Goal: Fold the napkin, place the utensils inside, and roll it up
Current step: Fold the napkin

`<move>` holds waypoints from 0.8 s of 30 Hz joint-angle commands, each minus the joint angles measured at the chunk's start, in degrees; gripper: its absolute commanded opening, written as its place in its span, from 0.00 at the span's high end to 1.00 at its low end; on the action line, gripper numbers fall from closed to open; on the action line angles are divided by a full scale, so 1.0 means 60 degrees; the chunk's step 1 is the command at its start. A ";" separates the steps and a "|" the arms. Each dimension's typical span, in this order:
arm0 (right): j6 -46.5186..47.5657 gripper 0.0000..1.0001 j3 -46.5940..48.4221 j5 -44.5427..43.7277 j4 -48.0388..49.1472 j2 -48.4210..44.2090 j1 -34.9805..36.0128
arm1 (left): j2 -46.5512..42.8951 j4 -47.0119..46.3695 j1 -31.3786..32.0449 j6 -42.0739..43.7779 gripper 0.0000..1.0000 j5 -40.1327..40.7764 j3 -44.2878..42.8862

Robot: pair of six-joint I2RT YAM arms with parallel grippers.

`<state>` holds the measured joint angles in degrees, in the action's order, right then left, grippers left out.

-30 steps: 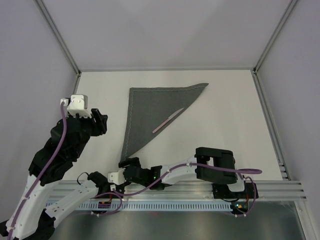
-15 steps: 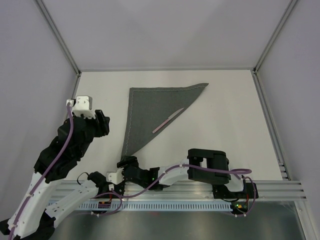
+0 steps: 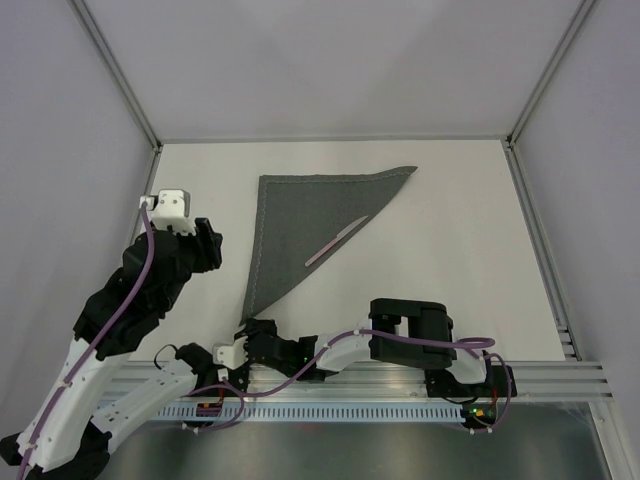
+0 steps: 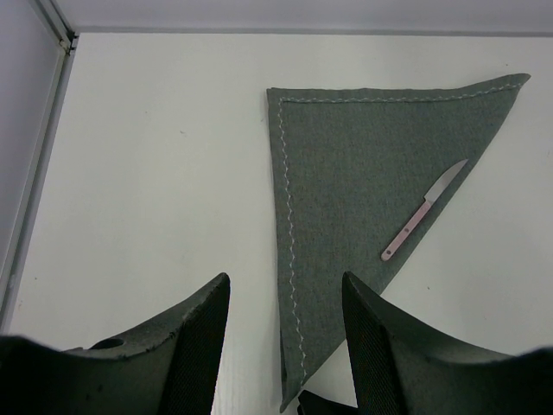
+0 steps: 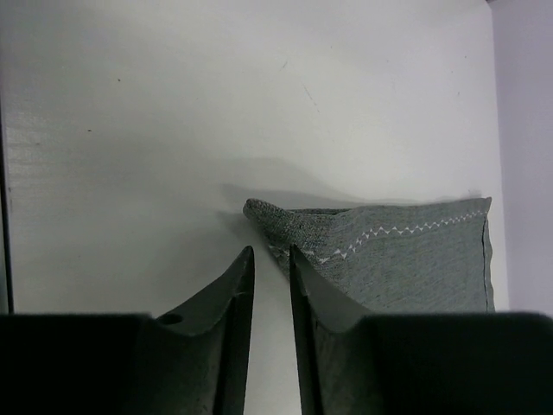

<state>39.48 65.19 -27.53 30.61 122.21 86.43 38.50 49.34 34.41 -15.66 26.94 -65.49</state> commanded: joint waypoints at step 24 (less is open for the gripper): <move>-0.1425 0.61 0.0386 0.2596 -0.1792 -0.1267 -0.1134 | 0.0072 0.0170 -0.0008 -0.1638 0.39 0.0197 0.0412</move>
<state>32.95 67.66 -16.60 19.77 117.54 79.94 38.72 49.12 34.41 -15.73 27.14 -63.59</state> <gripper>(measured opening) 0.378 0.610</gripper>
